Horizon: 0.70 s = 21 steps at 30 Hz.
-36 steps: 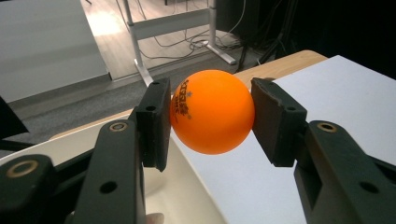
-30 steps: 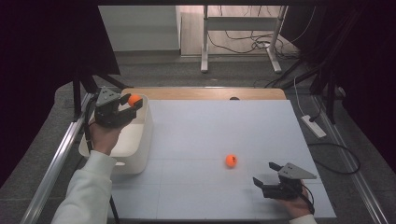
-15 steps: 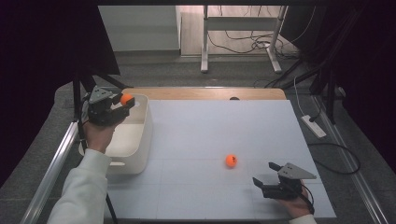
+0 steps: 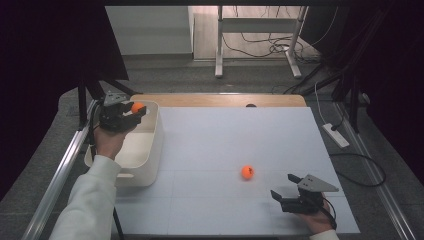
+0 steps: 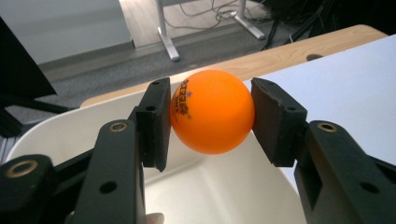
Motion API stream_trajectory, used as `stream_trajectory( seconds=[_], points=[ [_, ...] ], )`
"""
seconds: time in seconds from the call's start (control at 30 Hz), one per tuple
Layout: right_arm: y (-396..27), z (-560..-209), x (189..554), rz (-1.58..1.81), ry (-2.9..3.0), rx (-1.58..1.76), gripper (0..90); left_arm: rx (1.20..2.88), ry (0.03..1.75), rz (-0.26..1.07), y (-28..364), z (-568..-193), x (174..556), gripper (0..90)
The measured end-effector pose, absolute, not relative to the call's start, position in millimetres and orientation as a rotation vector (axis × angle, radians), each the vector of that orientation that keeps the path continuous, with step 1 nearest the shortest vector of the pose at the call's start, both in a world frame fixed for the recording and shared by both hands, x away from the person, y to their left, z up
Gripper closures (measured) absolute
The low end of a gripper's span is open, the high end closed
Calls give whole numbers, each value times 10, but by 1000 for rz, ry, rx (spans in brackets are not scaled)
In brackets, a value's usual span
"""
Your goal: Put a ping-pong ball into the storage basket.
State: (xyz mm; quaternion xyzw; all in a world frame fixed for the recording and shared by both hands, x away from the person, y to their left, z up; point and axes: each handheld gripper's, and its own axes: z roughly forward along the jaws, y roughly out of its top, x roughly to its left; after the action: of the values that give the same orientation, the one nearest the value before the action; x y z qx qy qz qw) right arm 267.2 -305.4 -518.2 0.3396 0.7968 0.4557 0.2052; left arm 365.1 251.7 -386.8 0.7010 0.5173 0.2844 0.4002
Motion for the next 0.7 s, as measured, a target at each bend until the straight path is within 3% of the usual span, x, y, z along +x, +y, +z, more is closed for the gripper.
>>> stream_trajectory(
  seconds=[0.7],
  points=[
    [-3045, -5188, 2674, 1256, 2227, 948, 120, 1892, 1461, 602, 2550, -4088, 3916, 505]
  ],
)
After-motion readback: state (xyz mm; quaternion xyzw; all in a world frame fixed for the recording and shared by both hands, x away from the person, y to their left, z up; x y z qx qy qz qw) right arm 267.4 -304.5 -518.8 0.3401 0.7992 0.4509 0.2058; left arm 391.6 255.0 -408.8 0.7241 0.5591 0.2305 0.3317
